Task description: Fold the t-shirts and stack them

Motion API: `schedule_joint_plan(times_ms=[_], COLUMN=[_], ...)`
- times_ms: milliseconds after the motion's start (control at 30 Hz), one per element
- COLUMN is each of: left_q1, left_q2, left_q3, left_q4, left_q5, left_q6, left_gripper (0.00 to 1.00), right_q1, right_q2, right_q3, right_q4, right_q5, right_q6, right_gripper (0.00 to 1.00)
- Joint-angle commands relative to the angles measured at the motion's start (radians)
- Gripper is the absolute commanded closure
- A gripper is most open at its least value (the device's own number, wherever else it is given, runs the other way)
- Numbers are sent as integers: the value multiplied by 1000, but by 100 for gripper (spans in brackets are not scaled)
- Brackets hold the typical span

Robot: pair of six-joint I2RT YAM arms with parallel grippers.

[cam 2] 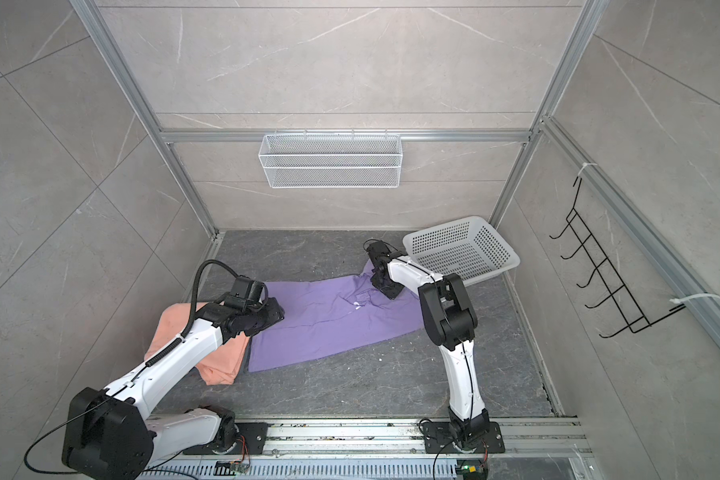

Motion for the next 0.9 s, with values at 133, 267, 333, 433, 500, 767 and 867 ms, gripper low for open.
schedule_joint_plan(times_ms=[133, 267, 333, 433, 500, 767, 867], left_q1=[-3, -2, -2, -3, -3, -1, -2], left_q2=[-36, -34, -30, -17, -3, 124, 163], left_q3=[7, 3, 2, 8, 9, 86, 118], left_q4=[-41, -32, -27, -27, -32, -69, -79], left_q5=[-40, -41, -39, -37, -37, -49, -55], left_q6=[8, 10, 16, 20, 24, 57, 58], left_gripper=[38, 38, 38, 38, 37, 36, 37], right_q1=[7, 7, 7, 8, 8, 12, 13], right_q2=[12, -18, -31, -66, -102, -381, -483], right_q3=[14, 17, 23, 17, 3, -141, -225], right_q4=[-57, -60, -65, -74, -74, -89, -106], right_q5=[40, 52, 53, 49, 57, 174, 193], right_q6=[19, 1, -8, -17, -23, -72, -69], right_gripper=[90, 97, 97, 98, 99, 100, 100])
